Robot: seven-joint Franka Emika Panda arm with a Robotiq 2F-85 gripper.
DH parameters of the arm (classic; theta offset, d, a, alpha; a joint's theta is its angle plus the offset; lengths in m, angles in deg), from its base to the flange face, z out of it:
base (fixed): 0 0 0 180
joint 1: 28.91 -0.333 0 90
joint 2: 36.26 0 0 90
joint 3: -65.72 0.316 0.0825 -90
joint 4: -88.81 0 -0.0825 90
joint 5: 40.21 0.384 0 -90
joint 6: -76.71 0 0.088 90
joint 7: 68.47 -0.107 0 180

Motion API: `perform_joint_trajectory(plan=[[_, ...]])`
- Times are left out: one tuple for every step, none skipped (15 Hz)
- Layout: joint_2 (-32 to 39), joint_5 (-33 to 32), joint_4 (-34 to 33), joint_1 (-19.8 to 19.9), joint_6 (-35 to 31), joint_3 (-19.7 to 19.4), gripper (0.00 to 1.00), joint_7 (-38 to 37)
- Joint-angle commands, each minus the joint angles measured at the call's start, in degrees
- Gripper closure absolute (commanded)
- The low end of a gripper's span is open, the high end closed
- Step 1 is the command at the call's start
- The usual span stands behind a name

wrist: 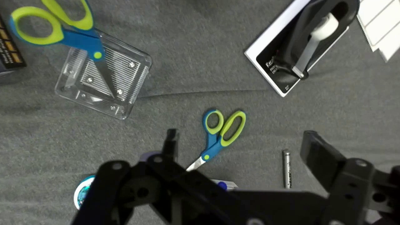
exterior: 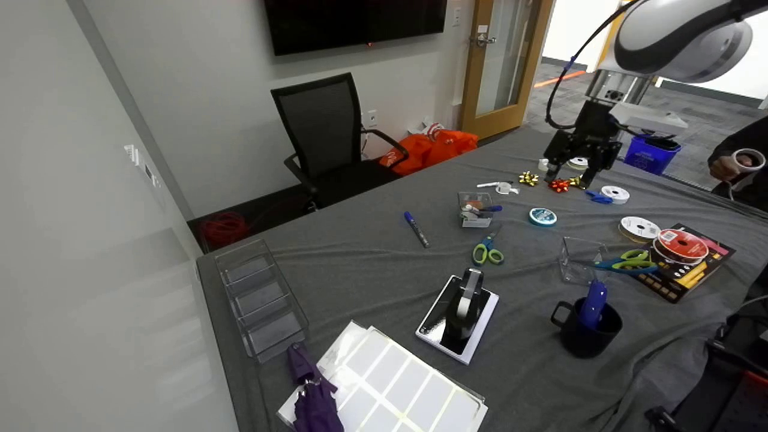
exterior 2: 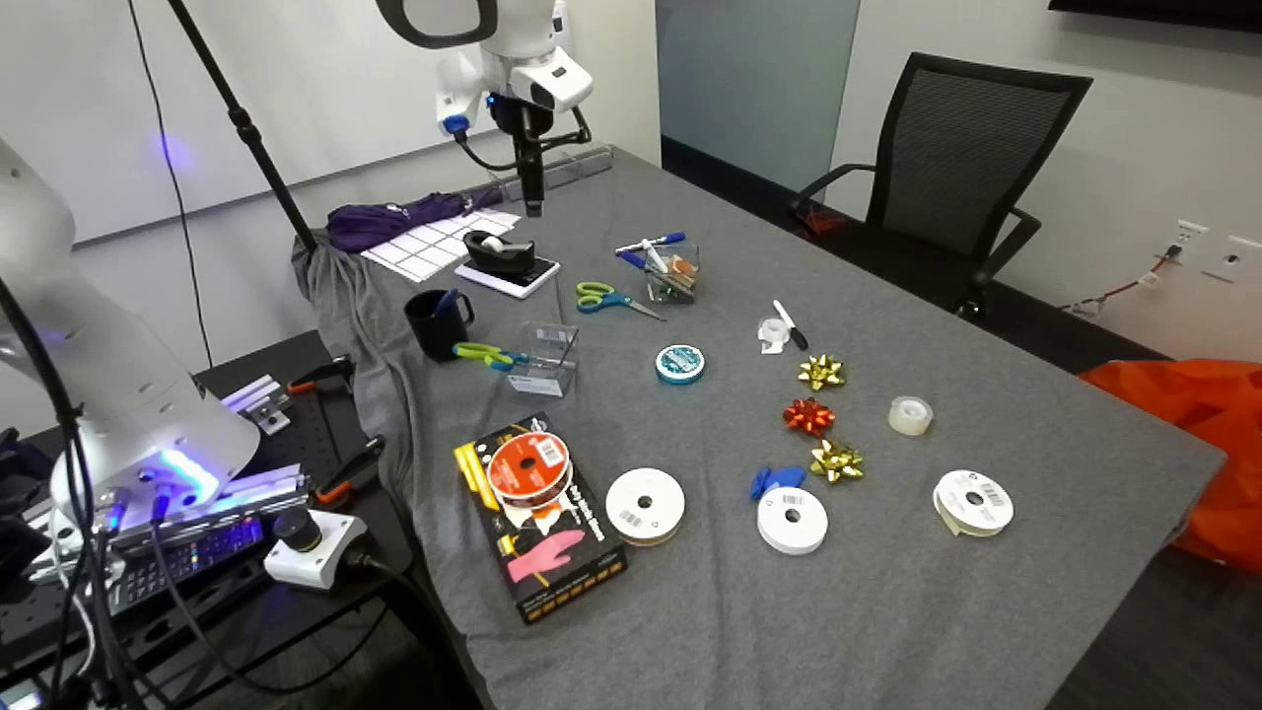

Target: Move the clear container with the marker to the right

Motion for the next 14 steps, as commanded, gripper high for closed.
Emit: perform_joint_trajectory(plan=[[8.64, 3.88, -7.95, 1.17, -2.09, 2.48, 0.00, -5.73], [11.30, 5.30, -10.18, 1.25, -3.64, 2.98, 0.00, -6.81], [13.23, 6.09, -11.85, 1.30, -5.00, 3.39, 0.00, -7.88], [15.68, 6.63, -13.71, 1.29, -7.35, 3.75, 0.00, -8.63], [17.55, 6.70, -15.22, 1.27, -9.29, 4.00, 0.00, -9.49], [19.70, 5.32, -16.80, 1.00, -11.57, 3.85, 0.00, -10.88], [21.45, 3.96, -18.25, 0.70, -13.26, 3.59, 0.00, -12.60], [23.45, 1.21, -19.79, 0.11, -14.54, 2.66, 0.00, -14.96], [24.91, -0.62, -21.03, -0.20, -15.81, 2.11, 0.00, -16.64], [26.18, -2.91, -22.14, -0.69, -16.47, 1.37, 0.00, -19.07], [27.37, -4.57, -23.31, -0.89, -16.70, 0.91, 0.00, -20.86], [28.15, -6.52, -24.09, -1.40, -16.68, 0.11, 0.00, -23.33], [28.94, -7.90, -25.00, -1.64, -16.39, -0.38, 0.00, -25.05], [29.53, -9.43, -25.80, -2.07, -15.63, -1.10, 0.00, -27.15]])
